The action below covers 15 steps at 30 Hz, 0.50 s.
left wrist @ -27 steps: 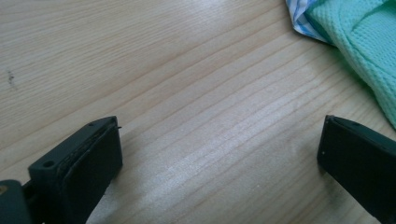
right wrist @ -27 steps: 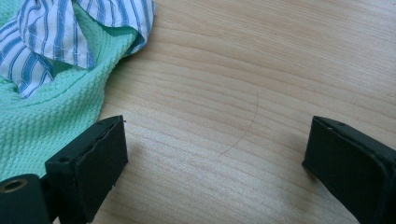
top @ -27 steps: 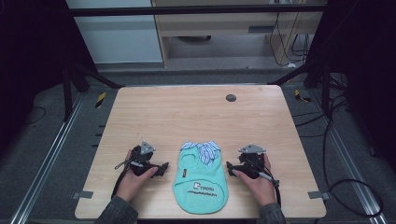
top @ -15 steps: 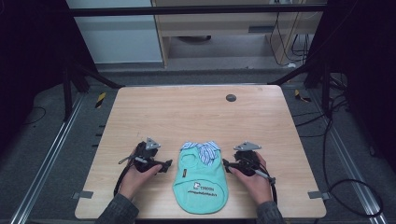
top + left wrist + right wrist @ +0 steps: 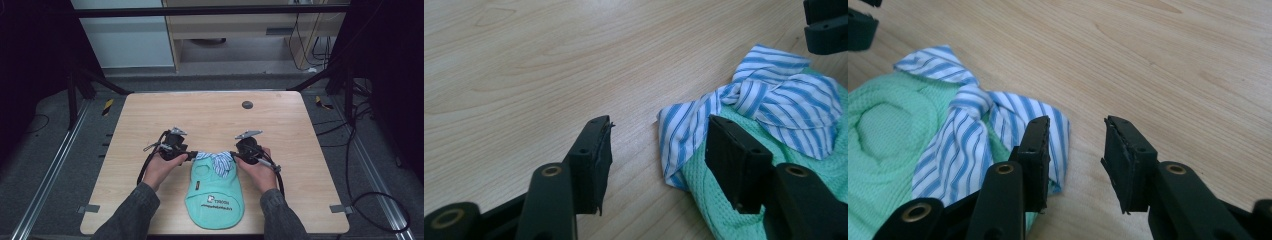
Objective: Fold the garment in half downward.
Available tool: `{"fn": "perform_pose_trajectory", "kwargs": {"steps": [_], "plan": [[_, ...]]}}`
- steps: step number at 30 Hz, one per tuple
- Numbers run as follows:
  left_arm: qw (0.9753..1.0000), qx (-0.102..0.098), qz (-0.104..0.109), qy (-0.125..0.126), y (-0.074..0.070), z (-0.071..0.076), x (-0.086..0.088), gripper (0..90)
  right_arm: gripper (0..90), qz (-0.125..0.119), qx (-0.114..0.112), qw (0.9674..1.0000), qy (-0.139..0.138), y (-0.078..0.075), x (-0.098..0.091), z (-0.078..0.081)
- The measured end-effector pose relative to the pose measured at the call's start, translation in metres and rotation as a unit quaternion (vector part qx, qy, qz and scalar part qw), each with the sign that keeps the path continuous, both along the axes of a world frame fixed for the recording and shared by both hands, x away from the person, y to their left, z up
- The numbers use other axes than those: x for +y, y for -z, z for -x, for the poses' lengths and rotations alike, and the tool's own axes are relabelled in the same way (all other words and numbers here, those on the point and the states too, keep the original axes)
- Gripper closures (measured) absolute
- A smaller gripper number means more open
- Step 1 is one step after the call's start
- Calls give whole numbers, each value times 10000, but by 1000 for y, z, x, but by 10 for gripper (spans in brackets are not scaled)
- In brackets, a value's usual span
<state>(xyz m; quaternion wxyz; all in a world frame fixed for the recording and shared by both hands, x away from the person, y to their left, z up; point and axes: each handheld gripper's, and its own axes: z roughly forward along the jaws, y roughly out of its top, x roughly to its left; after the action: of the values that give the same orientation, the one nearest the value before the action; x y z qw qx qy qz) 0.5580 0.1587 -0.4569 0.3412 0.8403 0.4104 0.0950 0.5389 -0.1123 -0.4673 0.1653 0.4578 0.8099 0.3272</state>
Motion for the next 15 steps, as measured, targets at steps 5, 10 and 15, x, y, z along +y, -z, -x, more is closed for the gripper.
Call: {"fn": "perform_pose_trajectory", "kwargs": {"steps": [5, 10, 15], "plan": [[9997, 52, -241, 62, 4, -8, -14, 488, 601, -140, 135, 9998, 95, 5, 2, -9], [9996, 230, -163, 82, 11, -13, -22, 549, 587, -286, 258, 9992, 130, 8, 7, -13], [9990, 344, -248, 122, 18, -15, -27, 561, 558, -231, 391, 9989, 91, 13, 14, -15]]}}
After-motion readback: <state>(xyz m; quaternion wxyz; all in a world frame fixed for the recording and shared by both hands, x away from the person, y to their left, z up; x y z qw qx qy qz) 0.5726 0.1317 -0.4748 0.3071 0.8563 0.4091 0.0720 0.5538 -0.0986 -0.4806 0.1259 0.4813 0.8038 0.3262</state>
